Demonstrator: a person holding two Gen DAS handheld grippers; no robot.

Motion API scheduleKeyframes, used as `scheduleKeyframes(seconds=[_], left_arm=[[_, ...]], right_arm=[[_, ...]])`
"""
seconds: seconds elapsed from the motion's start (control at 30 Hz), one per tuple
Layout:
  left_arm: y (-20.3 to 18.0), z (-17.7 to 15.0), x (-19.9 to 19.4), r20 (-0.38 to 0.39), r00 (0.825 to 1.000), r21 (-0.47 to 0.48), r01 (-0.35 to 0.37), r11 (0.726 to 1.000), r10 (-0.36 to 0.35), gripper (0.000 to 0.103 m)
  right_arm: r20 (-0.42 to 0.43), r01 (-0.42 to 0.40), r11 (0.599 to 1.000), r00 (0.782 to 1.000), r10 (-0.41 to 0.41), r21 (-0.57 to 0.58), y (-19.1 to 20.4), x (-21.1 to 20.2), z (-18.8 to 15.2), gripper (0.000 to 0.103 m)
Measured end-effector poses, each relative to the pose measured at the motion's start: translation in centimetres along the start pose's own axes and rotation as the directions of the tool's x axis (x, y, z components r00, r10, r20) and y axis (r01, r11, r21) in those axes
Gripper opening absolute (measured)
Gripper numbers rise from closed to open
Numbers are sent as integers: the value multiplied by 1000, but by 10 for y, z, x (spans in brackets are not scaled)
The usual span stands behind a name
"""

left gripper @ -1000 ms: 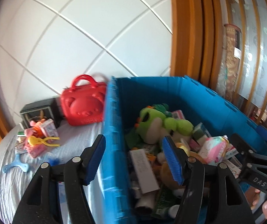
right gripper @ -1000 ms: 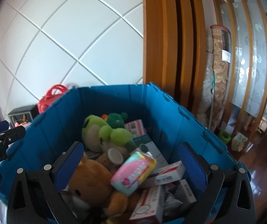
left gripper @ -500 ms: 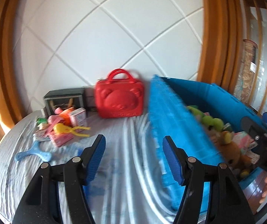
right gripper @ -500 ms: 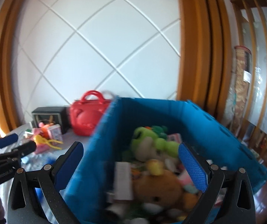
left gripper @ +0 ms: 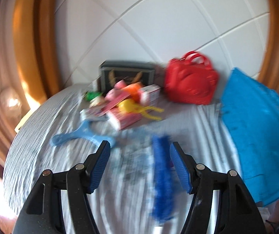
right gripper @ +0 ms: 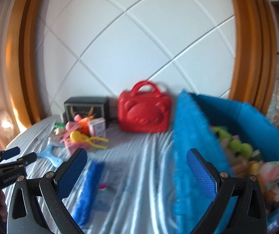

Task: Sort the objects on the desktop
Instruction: 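Withdraw both tools from the crate back toward the bed items, then grasp the yellow snowball-maker toy with right tool while left tool grasps the pink tissue pack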

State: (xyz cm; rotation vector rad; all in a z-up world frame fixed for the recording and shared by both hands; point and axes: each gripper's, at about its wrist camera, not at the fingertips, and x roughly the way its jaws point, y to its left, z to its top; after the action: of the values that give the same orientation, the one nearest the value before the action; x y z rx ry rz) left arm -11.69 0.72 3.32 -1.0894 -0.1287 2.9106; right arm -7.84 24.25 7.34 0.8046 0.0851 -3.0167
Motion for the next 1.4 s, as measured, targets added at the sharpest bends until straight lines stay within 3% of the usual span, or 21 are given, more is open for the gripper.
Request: scheduleKeyframes(seconds=[0.27,0.5,0.93,1.17,1.23,1.27,1.4], left_arm=[[94,-4,72,-123,989,-113,-98,989,84,63],[138,12,140,-188,976,-147,-137,980,108,63],[145,44,297,-293,953,-114,-116,987,78,63],[140,53,341,-295,953,-102,-102,990,68,63],[136,53,343,-291,955,-92,-92,992,61,63],[134,53,344,-292,955,-83,-89,993,61,63],[125,58,341,-282,958,-59,-71,996,52,63]], right_arm=[[-147,-63,996,988,53,-66,61,91,-6,103],[-252,-151,977,961,110,-150,119,194,-9,103],[-363,-322,912,906,218,-254,206,389,-6,103],[-452,-416,876,848,276,-245,226,450,-15,103],[-460,-417,873,846,271,-253,230,457,-22,96],[-461,-422,875,842,280,-238,230,459,-25,80],[-444,-415,889,845,298,-193,218,450,-25,73]])
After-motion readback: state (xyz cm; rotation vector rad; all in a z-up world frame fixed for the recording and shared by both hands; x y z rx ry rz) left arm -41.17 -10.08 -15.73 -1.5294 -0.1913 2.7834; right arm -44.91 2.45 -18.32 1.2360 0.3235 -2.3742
